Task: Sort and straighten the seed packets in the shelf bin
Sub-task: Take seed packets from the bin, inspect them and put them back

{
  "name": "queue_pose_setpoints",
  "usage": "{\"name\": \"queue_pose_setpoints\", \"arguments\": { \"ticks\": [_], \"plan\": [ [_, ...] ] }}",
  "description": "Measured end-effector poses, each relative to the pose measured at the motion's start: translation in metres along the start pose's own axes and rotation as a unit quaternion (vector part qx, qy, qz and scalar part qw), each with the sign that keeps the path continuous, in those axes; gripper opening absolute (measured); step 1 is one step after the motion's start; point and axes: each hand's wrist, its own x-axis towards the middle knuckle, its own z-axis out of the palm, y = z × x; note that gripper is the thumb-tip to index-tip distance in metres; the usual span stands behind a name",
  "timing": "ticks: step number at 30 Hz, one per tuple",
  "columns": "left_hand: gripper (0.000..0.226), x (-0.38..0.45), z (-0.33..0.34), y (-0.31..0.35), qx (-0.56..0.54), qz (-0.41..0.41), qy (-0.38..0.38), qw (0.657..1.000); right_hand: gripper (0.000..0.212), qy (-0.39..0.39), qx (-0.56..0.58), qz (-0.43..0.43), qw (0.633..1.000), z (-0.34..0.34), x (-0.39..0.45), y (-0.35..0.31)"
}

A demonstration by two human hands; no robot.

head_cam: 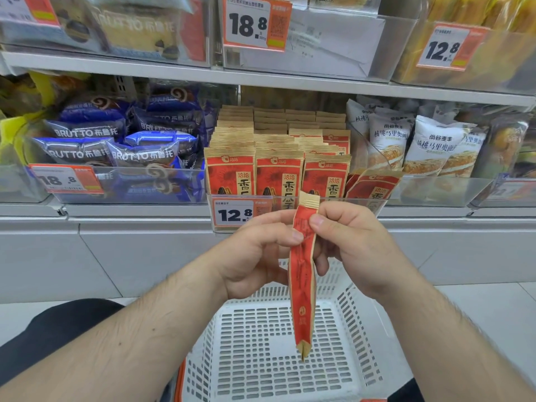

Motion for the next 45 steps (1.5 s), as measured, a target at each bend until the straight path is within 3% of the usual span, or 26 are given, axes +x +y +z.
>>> {"name": "queue_pose_setpoints", "arguments": {
  "ticks": [6, 10, 13, 17, 31, 32, 35, 38, 40, 43, 45],
  "plan": [
    [0.026, 0.002, -0.001, -0.002, 0.003, 0.0, 0.011, 1.0, 0.026, 0.005, -0.012, -0.002, 1.0, 0.0, -0.002, -0.002],
    [0.036, 0.002, 0.0, 0.001, -0.01, 0.008, 0.148, 0.989, 0.03, 0.004, -0.142, 0.006, 0.99, -0.011, -0.006, -0.008],
    [0.041, 0.003, -0.004, 0.003, -0.034, 0.026, 0.22, 0.974, 0.034, -0.079, -0.273, 0.047, 0.958, -0.021, -0.012, -0.014],
    [0.021, 0.005, -0.005, 0.004, -0.038, 0.034, 0.249, 0.967, 0.025, -0.149, -0.392, 0.094, 0.903, -0.016, -0.016, -0.011],
    [0.022, 0.006, -0.002, 0.005, -0.082, 0.022, 0.21, 0.974, 0.017, -0.174, -0.268, 0.104, 0.942, -0.024, -0.02, -0.008],
    [0.028, 0.005, -0.004, 0.005, -0.082, 0.027, 0.198, 0.976, 0.019, -0.165, -0.257, 0.098, 0.947, -0.025, -0.02, -0.007],
    [0.058, 0.004, -0.008, 0.005, -0.109, 0.048, 0.129, 0.984, 0.061, -0.103, -0.207, 0.12, 0.965, -0.031, -0.017, 0.003],
    [0.092, 0.002, -0.01, 0.004, -0.142, 0.061, 0.053, 0.987, 0.067, -0.092, -0.102, 0.141, 0.98, -0.023, -0.015, 0.009],
    [0.081, 0.004, -0.008, 0.005, -0.145, 0.07, 0.031, 0.986, 0.067, -0.076, -0.069, 0.143, 0.984, -0.012, -0.014, 0.011],
    [0.031, 0.006, -0.003, 0.006, -0.124, 0.081, 0.097, 0.984, 0.052, 0.011, -0.059, 0.118, 0.991, 0.0, -0.013, 0.013],
    [0.033, 0.008, -0.003, 0.005, -0.087, 0.065, 0.144, 0.984, 0.044, 0.083, -0.067, 0.103, 0.989, 0.0, -0.011, 0.014]
  ]
}}
